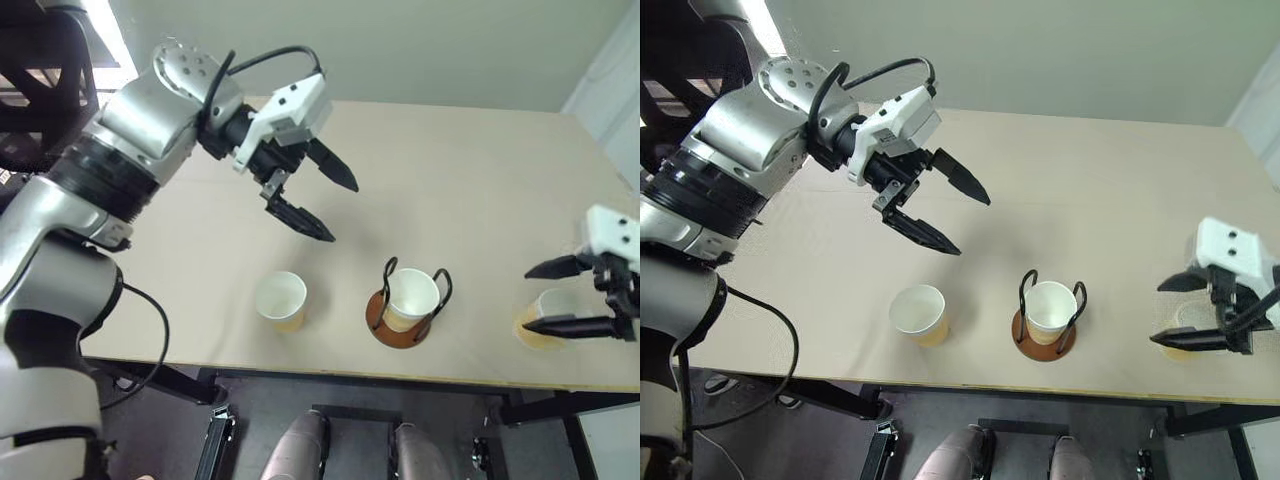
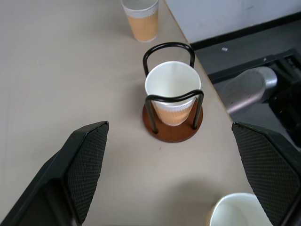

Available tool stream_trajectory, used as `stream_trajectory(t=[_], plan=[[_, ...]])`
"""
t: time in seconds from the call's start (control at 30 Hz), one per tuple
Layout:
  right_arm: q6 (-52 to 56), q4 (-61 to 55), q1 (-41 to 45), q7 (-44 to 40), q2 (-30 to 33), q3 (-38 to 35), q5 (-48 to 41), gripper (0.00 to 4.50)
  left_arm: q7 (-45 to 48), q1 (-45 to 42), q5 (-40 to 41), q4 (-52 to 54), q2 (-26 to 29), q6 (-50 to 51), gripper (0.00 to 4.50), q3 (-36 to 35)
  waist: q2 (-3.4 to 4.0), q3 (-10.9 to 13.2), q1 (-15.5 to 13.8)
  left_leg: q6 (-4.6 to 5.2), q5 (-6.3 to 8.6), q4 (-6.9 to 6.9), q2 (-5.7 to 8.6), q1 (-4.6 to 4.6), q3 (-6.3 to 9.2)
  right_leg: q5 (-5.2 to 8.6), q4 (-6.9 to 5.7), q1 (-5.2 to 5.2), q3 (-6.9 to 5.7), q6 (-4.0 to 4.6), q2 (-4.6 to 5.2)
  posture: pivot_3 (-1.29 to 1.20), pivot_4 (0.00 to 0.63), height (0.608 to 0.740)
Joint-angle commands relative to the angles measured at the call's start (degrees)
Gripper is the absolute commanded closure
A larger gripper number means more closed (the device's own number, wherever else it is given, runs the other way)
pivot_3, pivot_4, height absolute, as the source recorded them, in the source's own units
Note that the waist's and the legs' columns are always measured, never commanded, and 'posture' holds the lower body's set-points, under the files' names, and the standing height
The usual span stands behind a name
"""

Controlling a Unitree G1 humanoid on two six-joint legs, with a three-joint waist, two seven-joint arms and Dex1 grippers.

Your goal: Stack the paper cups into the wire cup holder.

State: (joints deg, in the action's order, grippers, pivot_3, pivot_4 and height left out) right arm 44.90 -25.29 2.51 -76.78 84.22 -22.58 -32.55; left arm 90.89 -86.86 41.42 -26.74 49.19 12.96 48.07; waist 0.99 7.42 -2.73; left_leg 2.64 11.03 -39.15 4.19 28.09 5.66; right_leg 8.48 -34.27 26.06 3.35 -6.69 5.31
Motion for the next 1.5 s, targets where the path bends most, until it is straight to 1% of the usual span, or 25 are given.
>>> stream_trajectory(t=[0.03,0.17,0.37,0.53,0.7,0.77,0.83,0.97,1.0,1.03,1.1,1.13,1.33,1.43,1.5], plan=[[-7.2,1.8,-3.1,-3.5,0.8,-3.2,7.0,0.44,1.6,0.4,-0.8,1.8,0.6,1.1,0.01,-4.1,0.0,0.0,0.3,0.0,0.0,0.0,-0.04,-0.03,-0.01,0.0,-0.06,0.0,-0.05,0.0,-0.05,0.0,0.15,0.74],[-12.4,4.2,-5.9,-5.0,0.2,-3.2,12.2,0.44,1.6,1.7,-0.6,2.8,1.0,2.6,0.01,-5.9,0.0,0.0,0.6,0.06,-0.14,0.04,-0.07,-0.13,-0.01,0.0,-0.28,0.02,-0.03,0.0,-0.11,0.0,0.15,0.74],[-19.3,6.4,-8.4,-4.4,-1.2,-0.6,17.9,0.44,1.6,4.6,0.4,6.2,2.2,5.4,0.01,-8.9,-0.01,0.0,1.0,-0.05,-0.27,0.02,-0.05,-0.25,0.06,-0.05,-0.54,-0.01,0.12,0.07,-0.09,0.0,0.15,0.74],[-25.7,9.2,-6.6,-1.7,-2.1,5.9,22.6,0.44,1.6,6.7,-0.3,8.5,3.9,6.2,0.01,-10.0,-0.01,0.0,1.2,-0.26,-0.39,0.07,-0.06,-0.3,0.12,-0.12,-0.61,-0.02,0.13,0.16,-0.09,0.0,0.15,0.74],[-32.0,13.1,-1.9,0.7,-3.4,15.0,28.1,0.44,1.6,7.6,-1.7,8.4,4.8,6.3,0.01,-10.9,-0.01,0.0,1.3,-0.38,-0.46,0.1,-0.06,-0.32,0.15,-0.15,-0.62,-0.03,0.15,0.13,-0.1,0.0,0.15,0.74],[-33.7,14.7,0.5,1.1,-4.2,17.8,29.8,0.84,1.6,8.0,-2.0,8.5,5.0,6.6,0.0,-11.4,-0.01,0.0,1.3,-0.42,-0.47,0.1,-0.06,-0.32,0.14,-0.17,-0.63,-0.03,0.16,0.11,-0.09,0.0,0.15,0.74],[-35.1,16.2,2.9,0.9,-4.6,20.0,31.1,1.39,1.6,8.5,-2.7,8.6,5.2,6.7,0.0,-11.9,-0.01,0.0,1.3,-0.43,-0.48,0.11,-0.06,-0.32,0.15,-0.18,-0.63,-0.03,0.14,0.08,-0.1,0.0,0.15,0.74],[-37.0,18.7,6.2,0.0,-4.5,21.8,32.4,2.85,1.6,9.6,-4.2,8.7,5.8,5.9,0.0,-12.4,-0.01,0.0,1.3,-0.43,-0.49,0.13,-0.06,-0.32,0.15,-0.2,-0.62,-0.02,0.17,0.1,-0.09,0.0,0.15,0.74],[-37.1,19.0,6.8,-0.5,-4.1,21.5,32.1,3.26,1.6,10.0,-5.0,8.4,6.2,5.0,0.0,-12.1,-0.01,0.0,1.3,-0.44,-0.48,0.15,-0.06,-0.32,0.16,-0.21,-0.61,-0.02,0.15,0.13,-0.09,0.0,0.15,0.74],[-37.2,19.1,7.2,-1.0,-3.5,20.9,31.9,3.56,1.6,10.3,-5.7,8.1,6.5,4.3,0.0,-12.0,-0.01,0.0,1.3,-0.44,-0.48,0.15,-0.06,-0.31,0.17,-0.22,-0.6,-0.02,0.17,0.14,-0.09,0.0,0.15,0.74],[-37.1,19.0,7.6,-1.6,-2.8,20.2,31.6,4.36,1.6,10.7,-6.6,7.8,6.8,3.5,0.0,-11.9,-0.01,0.0,1.3,-0.44,-0.47,0.2,-0.06,-0.32,0.18,-0.23,-0.59,-0.01,0.19,0.16,-0.09,0.0,0.15,0.74],[-36.4,18.4,7.7,-2.1,-2.5,19.4,30.8,4.48,1.6,11.0,-6.8,7.8,7.1,3.1,0.0,-11.8,-0.01,0.0,1.3,-0.45,-0.47,0.23,-0.06,-0.31,0.2,-0.22,-0.58,0.0,0.19,0.17,-0.09,0.0,0.15,0.74],[-29.7,12.3,10.0,-5.1,-0.1,14.0,25.4,4.48,1.6,11.9,-9.6,5.1,7.7,-0.6,0.0,-11.2,-0.01,0.0,1.4,-0.58,-0.39,0.35,-0.07,-0.24,0.26,-0.13,-0.55,0.1,0.21,0.3,-0.09,0.0,0.15,0.74],[-26.2,9.3,13.9,-5.3,0.8,13.1,22.8,4.48,1.6,12.0,-9.5,4.6,7.3,-0.8,0.0,-11.4,-0.01,0.0,1.4,-0.77,-0.31,0.46,-0.07,-0.23,0.26,-0.11,-0.55,0.15,0.21,0.33,-0.1,0.0,0.15,0.74],[-23.4,7.3,20.4,-5.1,1.1,14.4,20.3,4.48,1.6,12.2,-9.7,4.4,7.1,-1.5,0.0,-11.0,-0.01,0.0,1.4,-0.81,-0.32,0.52,-0.07,-0.23,0.29,-0.07,-0.55,0.16,0.2,0.39,-0.1,0.0,0.15,0.74]])
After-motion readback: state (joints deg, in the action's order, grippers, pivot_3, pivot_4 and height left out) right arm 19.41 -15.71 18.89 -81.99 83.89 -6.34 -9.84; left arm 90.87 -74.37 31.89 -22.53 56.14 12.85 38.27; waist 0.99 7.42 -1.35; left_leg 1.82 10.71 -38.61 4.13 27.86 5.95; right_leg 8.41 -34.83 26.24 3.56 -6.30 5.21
